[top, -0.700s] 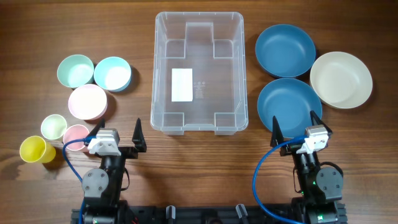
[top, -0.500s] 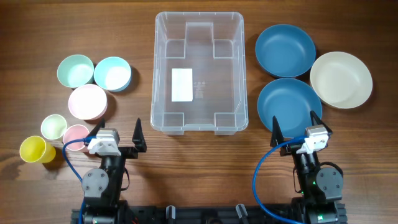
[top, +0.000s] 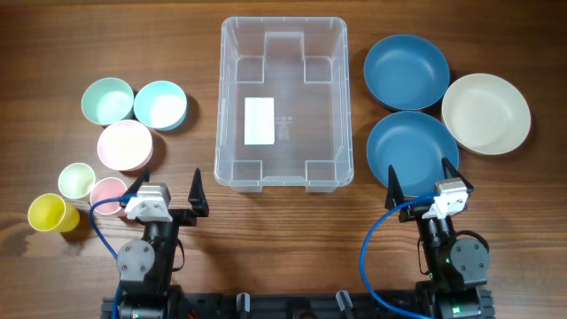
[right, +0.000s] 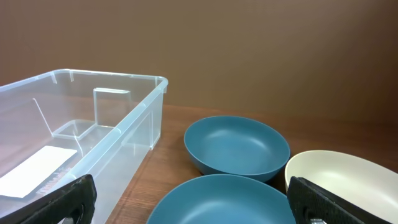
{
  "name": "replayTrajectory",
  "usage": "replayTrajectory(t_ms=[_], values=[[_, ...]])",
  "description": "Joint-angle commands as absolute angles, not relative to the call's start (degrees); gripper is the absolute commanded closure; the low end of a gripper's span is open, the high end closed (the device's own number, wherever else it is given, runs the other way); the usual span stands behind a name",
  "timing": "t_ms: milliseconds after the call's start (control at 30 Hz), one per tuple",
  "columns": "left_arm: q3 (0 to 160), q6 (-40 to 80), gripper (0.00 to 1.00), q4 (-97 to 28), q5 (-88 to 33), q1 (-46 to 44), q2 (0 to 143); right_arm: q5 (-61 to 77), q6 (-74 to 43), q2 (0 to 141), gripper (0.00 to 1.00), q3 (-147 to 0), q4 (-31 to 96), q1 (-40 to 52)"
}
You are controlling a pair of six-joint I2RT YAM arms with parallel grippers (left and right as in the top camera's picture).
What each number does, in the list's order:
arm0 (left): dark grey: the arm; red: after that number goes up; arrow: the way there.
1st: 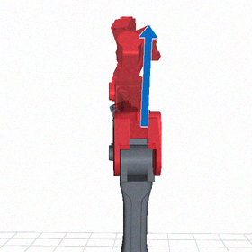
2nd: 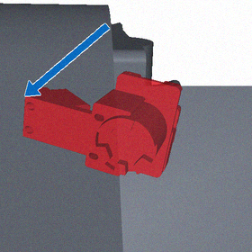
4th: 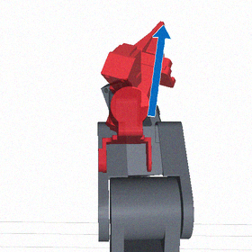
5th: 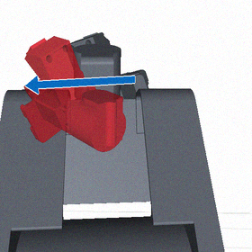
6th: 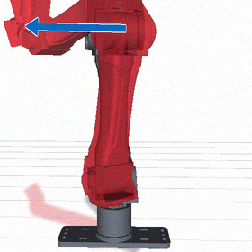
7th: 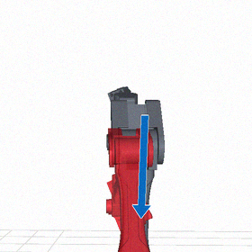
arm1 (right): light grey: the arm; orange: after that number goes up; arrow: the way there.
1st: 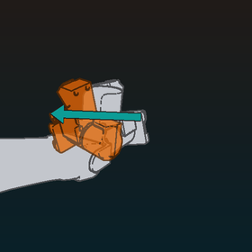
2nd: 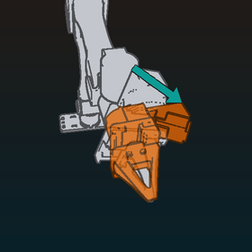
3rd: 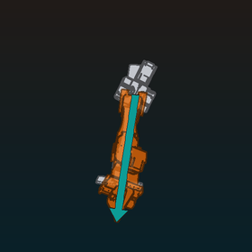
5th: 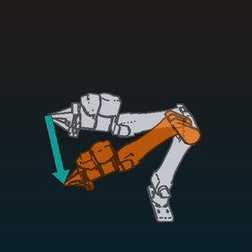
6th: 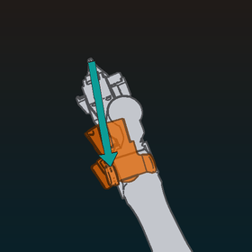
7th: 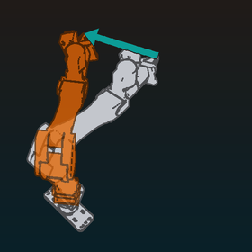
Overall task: Pack container
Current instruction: 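Move right gripper to the lower teal plate and grasp its rim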
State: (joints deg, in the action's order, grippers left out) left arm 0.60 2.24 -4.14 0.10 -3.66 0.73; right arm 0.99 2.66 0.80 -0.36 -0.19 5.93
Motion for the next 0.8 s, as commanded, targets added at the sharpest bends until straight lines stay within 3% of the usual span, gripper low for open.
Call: replayTrajectory(t_ms=[0, 233, 400, 767], values=[[0.32, 2.15, 0.00, -4.32, -0.58, -3.60, 0.38, 0.01, 2.61, 0.64, 0.00, -0.30, -0.38, 5.91], [0.32, 2.26, 0.00, -4.32, -0.67, -3.60, 0.38, -0.36, 3.07, 0.64, 0.00, -0.30, -0.38, 5.91], [0.32, 14.06, 0.00, -4.32, -0.58, -3.60, 0.38, -0.34, 2.98, 0.64, 0.00, -0.30, -0.40, 5.91], [0.32, 14.17, 0.00, -4.32, -0.58, -3.60, 0.38, -0.16, 2.96, 0.64, 0.00, -0.30, -0.40, 5.91]])
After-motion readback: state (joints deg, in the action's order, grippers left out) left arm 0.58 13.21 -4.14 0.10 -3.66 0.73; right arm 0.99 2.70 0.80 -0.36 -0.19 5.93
